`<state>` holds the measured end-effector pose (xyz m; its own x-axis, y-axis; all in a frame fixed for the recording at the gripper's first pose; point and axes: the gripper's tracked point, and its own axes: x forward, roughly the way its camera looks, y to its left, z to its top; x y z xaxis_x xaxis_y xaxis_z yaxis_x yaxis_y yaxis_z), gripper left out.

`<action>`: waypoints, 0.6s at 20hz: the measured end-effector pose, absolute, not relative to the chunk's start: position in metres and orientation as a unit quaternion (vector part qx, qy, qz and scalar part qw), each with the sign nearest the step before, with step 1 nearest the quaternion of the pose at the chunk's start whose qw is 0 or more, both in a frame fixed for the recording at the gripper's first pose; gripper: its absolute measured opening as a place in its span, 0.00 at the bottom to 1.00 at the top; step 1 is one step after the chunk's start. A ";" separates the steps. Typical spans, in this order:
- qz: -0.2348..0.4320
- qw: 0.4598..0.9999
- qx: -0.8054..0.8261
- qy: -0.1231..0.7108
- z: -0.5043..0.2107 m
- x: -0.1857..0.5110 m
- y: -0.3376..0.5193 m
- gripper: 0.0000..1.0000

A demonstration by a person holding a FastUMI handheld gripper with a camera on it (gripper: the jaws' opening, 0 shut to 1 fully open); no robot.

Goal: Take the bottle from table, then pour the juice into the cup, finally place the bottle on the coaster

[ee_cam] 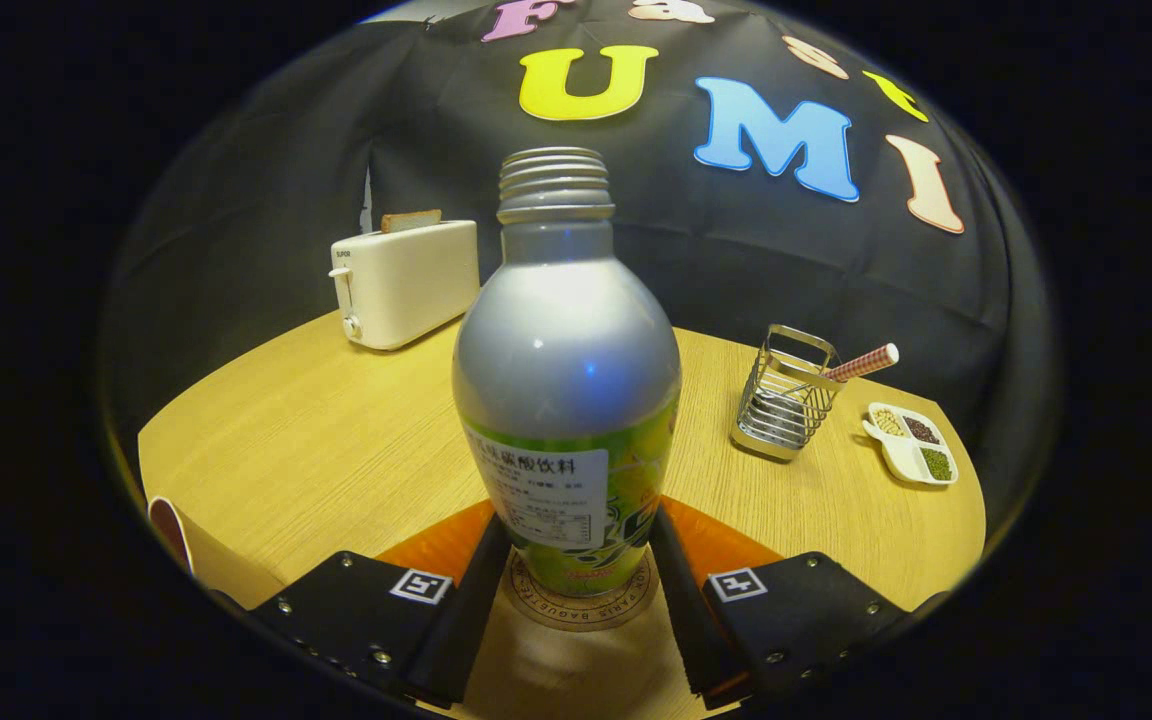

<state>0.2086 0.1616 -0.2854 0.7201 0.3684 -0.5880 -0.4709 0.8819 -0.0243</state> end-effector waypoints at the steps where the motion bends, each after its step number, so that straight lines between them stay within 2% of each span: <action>1: 0.224 0.924 -0.089 0.298 -0.288 0.209 0.160 0.79; 9: 0.207 0.925 -0.073 0.311 -0.291 0.205 0.155 0.80; 12: 0.198 0.928 -0.076 0.305 -0.281 0.201 0.149 0.97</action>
<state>0.2008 0.1494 -0.2810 0.7347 0.3222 -0.5970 -0.4145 0.9098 -0.0190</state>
